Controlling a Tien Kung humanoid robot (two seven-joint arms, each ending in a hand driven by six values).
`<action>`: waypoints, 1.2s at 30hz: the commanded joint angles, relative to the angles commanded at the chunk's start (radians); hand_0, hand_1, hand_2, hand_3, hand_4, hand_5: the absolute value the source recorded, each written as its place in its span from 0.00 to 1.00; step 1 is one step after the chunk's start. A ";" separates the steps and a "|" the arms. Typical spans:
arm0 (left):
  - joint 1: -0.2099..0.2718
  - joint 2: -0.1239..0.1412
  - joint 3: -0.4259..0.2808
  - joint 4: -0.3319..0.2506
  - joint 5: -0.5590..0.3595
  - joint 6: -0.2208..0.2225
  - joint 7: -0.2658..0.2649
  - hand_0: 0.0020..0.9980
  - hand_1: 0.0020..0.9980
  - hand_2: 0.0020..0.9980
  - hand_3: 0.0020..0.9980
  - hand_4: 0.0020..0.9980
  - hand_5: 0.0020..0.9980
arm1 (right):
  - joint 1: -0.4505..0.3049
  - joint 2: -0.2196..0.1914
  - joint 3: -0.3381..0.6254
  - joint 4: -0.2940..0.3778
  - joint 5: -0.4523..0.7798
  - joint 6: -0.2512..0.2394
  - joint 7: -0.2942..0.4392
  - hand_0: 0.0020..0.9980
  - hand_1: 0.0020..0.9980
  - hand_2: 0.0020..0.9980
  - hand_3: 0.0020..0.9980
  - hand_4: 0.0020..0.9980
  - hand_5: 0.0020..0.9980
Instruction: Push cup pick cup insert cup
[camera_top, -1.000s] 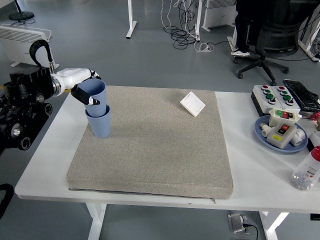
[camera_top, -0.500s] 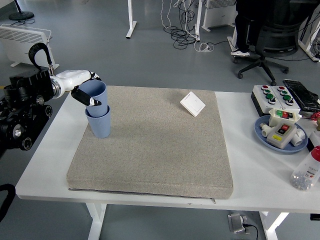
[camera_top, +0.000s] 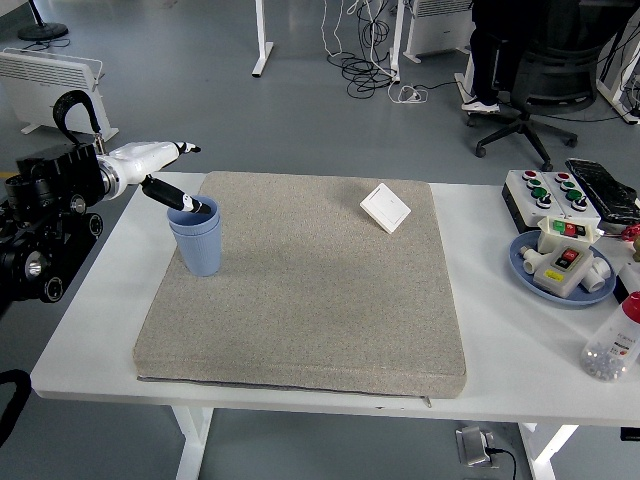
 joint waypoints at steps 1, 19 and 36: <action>0.003 0.001 -0.002 -0.004 -0.009 0.010 -0.001 0.91 0.96 1.00 1.00 1.00 0.57 | 0.000 0.000 0.000 0.000 0.000 0.000 0.000 0.76 0.63 0.66 0.56 0.08 0.47; 0.326 0.024 -0.203 -0.461 -0.707 0.366 0.084 0.73 0.78 0.85 0.77 0.63 0.93 | -0.001 0.001 0.019 0.000 -0.002 0.002 0.006 0.76 0.63 0.66 0.56 0.08 0.47; 0.860 -0.220 -0.414 -0.877 -1.413 0.393 -0.016 0.86 0.89 0.97 0.86 0.62 1.00 | -0.002 0.000 0.054 0.000 -0.010 0.006 0.011 0.76 0.63 0.66 0.56 0.08 0.47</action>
